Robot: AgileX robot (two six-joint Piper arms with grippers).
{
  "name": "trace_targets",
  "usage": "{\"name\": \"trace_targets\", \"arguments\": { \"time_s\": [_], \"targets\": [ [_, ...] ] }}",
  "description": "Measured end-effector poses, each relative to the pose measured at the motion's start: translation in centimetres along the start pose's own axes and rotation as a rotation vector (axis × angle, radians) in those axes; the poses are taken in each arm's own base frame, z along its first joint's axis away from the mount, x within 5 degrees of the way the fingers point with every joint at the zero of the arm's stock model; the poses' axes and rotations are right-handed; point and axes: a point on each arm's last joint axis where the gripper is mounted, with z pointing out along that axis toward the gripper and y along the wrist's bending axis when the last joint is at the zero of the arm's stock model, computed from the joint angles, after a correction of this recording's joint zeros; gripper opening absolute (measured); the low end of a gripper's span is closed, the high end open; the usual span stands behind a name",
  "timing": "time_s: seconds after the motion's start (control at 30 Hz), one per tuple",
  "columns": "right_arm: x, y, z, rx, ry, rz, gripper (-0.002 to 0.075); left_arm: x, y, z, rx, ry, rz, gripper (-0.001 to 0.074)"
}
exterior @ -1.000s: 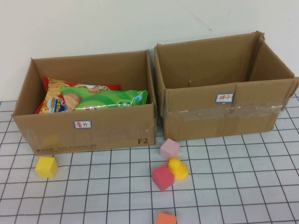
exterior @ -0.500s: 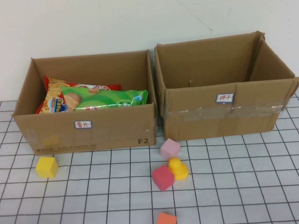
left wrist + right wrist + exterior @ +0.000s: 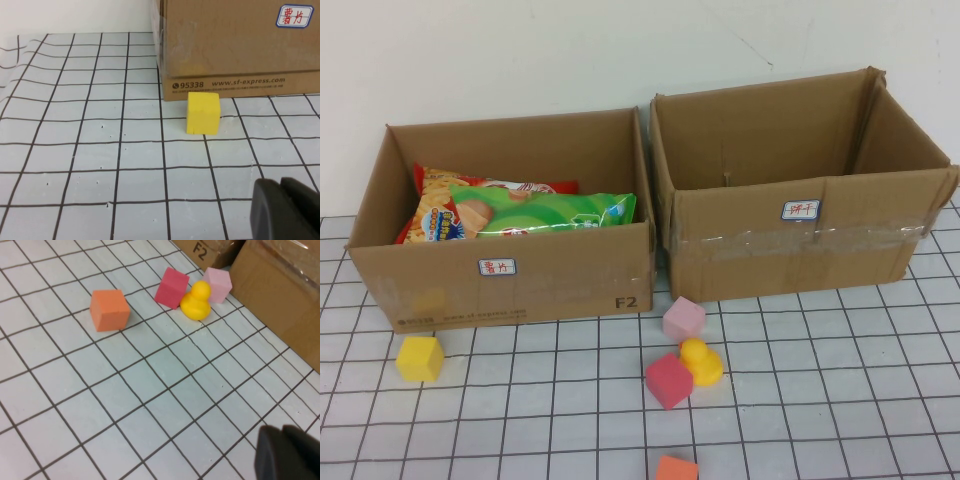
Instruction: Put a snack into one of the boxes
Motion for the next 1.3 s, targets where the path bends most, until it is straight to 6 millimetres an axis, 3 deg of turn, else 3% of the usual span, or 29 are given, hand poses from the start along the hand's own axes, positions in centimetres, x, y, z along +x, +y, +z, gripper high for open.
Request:
{"name": "trace_targets", "arguments": {
  "time_s": [1.3],
  "targets": [
    [0.06,0.08,-0.55,0.029,-0.025,-0.001,-0.0001,0.01,0.00,0.00,0.000,0.001,0.026,-0.0001]
  ]
}}
